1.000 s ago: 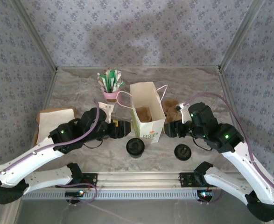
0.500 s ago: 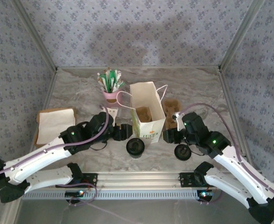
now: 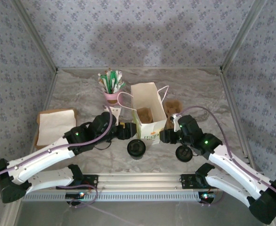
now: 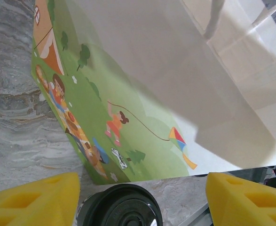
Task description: Pack the takeout coffee
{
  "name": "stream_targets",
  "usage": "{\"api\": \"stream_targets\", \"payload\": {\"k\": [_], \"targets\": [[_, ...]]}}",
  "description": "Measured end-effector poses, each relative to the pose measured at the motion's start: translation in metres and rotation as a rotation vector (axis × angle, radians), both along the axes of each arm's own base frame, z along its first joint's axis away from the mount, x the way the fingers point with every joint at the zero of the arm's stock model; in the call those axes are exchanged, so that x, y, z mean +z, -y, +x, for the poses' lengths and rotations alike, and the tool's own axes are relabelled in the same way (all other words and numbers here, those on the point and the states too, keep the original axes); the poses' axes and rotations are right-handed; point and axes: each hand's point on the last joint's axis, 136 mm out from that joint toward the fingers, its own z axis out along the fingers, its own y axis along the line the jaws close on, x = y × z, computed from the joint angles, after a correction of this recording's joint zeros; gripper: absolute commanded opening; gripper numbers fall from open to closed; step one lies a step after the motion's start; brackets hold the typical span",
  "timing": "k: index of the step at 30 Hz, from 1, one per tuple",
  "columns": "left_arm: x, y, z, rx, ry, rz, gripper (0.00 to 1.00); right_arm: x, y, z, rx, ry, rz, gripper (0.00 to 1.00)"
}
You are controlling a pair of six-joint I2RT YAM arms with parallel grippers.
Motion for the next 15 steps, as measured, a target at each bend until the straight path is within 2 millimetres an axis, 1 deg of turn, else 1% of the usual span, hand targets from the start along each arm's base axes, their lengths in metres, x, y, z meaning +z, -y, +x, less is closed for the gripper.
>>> {"api": "stream_targets", "payload": {"k": [5, 11, 15], "targets": [[-0.001, 0.0, 0.002, 0.009, 0.009, 0.0, 0.72, -0.004, -0.005, 0.013, -0.022, 0.01, 0.001, 0.57], [-0.004, 0.0, 0.002, 0.011, 0.009, 0.003, 0.72, -0.021, -0.008, 0.027, -0.044, -0.027, -0.036, 0.57], [-0.004, 0.0, 0.002, 0.012, 0.01, 0.003, 0.72, -0.021, -0.009, 0.04, -0.062, -0.024, -0.038, 0.57]]}}
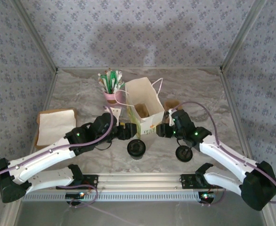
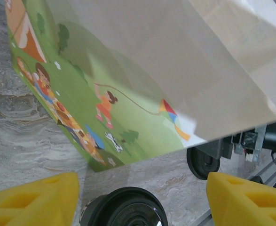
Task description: Pack the takeout coffee
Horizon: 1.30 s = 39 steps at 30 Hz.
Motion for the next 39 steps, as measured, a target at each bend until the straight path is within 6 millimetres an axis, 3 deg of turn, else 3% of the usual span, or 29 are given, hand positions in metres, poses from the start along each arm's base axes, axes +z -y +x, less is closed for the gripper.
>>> {"api": "stream_targets", "payload": {"k": [7, 21, 27, 33, 39], "targets": [[0.002, 0.001, 0.001, 0.0, 0.004, -0.007, 0.73, 0.0, -0.006, 0.022, -0.009, 0.008, 0.006, 0.57], [-0.001, -0.006, 0.001, 0.029, 0.001, -0.008, 0.78, 0.012, -0.015, 0.034, 0.004, 0.016, 0.037, 0.6], [0.0, -0.018, -0.005, 0.036, -0.007, 0.005, 0.86, 0.029, -0.008, 0.015, 0.022, 0.02, 0.05, 0.72], [0.024, -0.043, -0.015, 0.06, 0.035, -0.057, 0.98, 0.046, -0.001, -0.017, 0.062, 0.021, 0.056, 0.8], [0.026, -0.061, -0.024, 0.07, 0.042, -0.062, 0.99, 0.053, 0.002, -0.043, 0.104, -0.013, 0.036, 0.87]]}}
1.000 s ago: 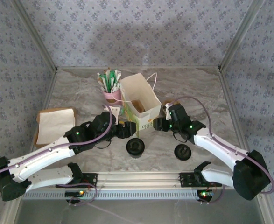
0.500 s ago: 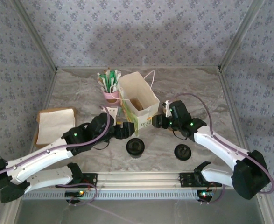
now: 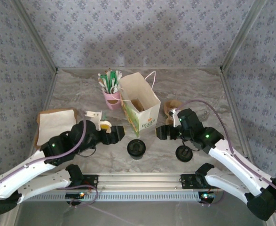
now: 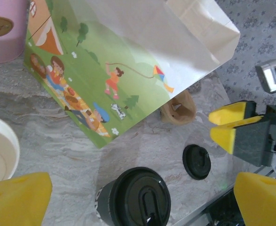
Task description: Pack the takeout coffee
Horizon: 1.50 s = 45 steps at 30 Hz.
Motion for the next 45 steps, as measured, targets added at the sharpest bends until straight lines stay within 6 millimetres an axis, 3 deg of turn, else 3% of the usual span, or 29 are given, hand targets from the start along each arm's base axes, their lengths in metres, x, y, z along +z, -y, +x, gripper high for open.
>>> {"api": "stream_targets", "payload": {"k": [5, 11, 19, 24, 34, 41, 45], "targets": [[-0.007, -0.004, -0.004, -0.006, -0.019, 0.025, 0.99, 0.01, -0.003, -0.017, 0.044, -0.009, 0.0, 0.94], [-0.021, 0.01, -0.012, -0.075, -0.087, 0.046, 0.99, 0.01, -0.01, -0.028, 0.084, -0.033, -0.014, 1.0], [-0.067, 0.031, -0.031, -0.189, -0.252, 0.107, 1.0, 0.004, -0.006, -0.025, 0.054, -0.046, -0.057, 1.0], [-0.077, 0.032, -0.037, -0.207, -0.288, 0.11, 0.99, -0.007, 0.007, -0.017, -0.022, -0.065, -0.139, 1.0], [-0.067, 0.028, -0.029, -0.171, -0.233, 0.09, 1.0, -0.012, 0.022, -0.015, -0.149, -0.074, -0.111, 1.0], [-0.053, 0.014, -0.014, -0.093, -0.131, 0.087, 0.99, -0.017, 0.013, -0.023, -0.133, -0.11, 0.026, 1.0], [-0.045, 0.009, -0.009, -0.066, -0.087, 0.077, 0.99, -0.016, 0.005, -0.021, -0.136, -0.122, 0.052, 0.94]]}}
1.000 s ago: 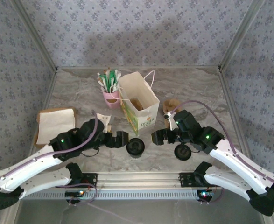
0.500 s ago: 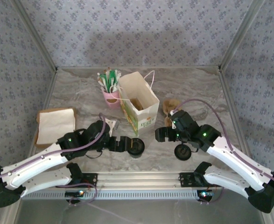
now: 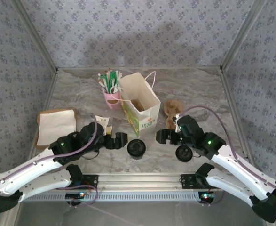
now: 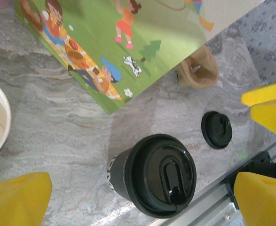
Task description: Pack the takeout coffee
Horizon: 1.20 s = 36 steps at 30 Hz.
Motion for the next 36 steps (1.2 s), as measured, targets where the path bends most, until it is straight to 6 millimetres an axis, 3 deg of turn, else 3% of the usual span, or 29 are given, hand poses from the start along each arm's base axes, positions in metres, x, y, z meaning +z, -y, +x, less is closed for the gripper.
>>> {"api": "stream_targets", "payload": {"k": [4, 13, 23, 36], "targets": [[0.01, -0.007, 0.004, 0.031, 0.047, -0.018, 0.99, 0.0, -0.012, -0.006, 0.023, -0.019, -0.025, 0.93], [0.026, -0.036, 0.01, 0.098, 0.163, 0.007, 0.99, 0.023, -0.053, -0.015, 0.044, -0.003, -0.164, 0.98], [0.027, -0.066, 0.018, 0.171, 0.194, 0.047, 0.99, 0.009, -0.103, -0.016, 0.016, -0.069, -0.379, 0.96], [0.025, -0.081, 0.019, 0.189, 0.21, 0.081, 1.0, -0.011, -0.131, -0.029, -0.078, -0.163, -0.538, 0.95]]}}
